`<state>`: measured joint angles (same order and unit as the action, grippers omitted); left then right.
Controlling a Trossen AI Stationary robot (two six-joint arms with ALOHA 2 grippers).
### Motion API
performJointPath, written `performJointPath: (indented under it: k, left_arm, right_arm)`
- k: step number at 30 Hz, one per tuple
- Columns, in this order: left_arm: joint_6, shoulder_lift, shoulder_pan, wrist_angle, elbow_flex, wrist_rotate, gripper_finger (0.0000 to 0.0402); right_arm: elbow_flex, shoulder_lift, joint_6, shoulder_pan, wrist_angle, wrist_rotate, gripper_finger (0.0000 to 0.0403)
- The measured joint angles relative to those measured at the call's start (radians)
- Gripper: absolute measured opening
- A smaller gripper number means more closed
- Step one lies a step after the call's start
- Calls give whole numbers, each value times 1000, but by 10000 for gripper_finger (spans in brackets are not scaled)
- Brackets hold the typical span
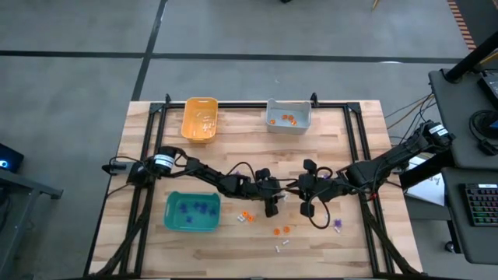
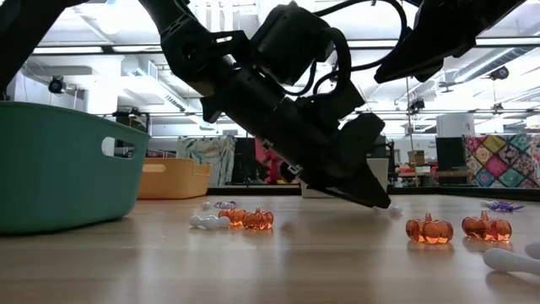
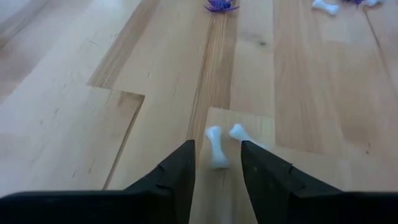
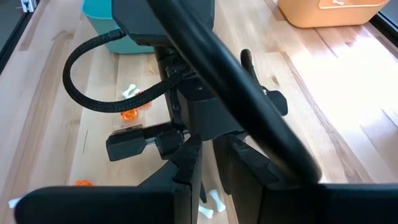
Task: Sort Halloween decoration
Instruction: Put the white bone toy into the orange bin
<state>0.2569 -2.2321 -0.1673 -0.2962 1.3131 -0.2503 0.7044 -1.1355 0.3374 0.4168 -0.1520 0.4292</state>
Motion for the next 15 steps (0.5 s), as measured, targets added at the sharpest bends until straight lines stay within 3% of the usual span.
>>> performJointPath:
  k: [15]
  left_arm:
    - [6, -1, 3, 17, -7, -22, 76]
  right_arm:
    - [0, 0, 0, 0, 1, 0, 59]
